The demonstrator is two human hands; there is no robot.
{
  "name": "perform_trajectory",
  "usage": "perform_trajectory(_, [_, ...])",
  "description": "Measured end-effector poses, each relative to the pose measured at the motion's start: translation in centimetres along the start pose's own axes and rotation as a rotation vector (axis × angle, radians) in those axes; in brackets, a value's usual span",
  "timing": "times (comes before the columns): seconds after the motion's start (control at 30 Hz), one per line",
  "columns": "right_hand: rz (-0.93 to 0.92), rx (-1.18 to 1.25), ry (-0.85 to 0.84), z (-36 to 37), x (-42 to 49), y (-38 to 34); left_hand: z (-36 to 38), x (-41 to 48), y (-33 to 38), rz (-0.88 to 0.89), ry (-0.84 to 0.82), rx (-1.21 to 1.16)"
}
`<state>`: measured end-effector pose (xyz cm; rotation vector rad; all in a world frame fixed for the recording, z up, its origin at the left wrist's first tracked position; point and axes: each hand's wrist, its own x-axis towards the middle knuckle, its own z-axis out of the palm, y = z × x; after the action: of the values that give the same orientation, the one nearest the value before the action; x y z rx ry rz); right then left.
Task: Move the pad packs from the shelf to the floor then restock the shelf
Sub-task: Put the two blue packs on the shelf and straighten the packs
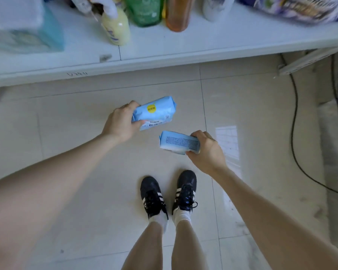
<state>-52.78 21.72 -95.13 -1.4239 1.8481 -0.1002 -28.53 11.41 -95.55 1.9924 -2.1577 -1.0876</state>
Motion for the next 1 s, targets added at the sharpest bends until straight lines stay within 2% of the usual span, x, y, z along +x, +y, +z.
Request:
perform_trajectory(0.23, [0.016, 0.102, -0.047, -5.4, -7.1, -3.7, -5.1, -9.4, 3.9, -0.013, 0.114, -0.174])
perform_trajectory(0.43, [-0.057, 0.131, -0.062, -11.4, -14.8, -8.4, -11.5, -19.3, 6.7, -0.043, 0.209, -0.226])
perform_trajectory(0.63, [-0.187, 0.138, -0.119, -17.8, -21.5, -15.4, -22.2, -28.2, 9.1, 0.050, 0.337, -0.271])
perform_trajectory(1.0, [-0.501, 0.144, -0.060, -26.9, -32.5, -31.3, -42.8, -43.6, 11.0, 0.228, 0.550, -0.168])
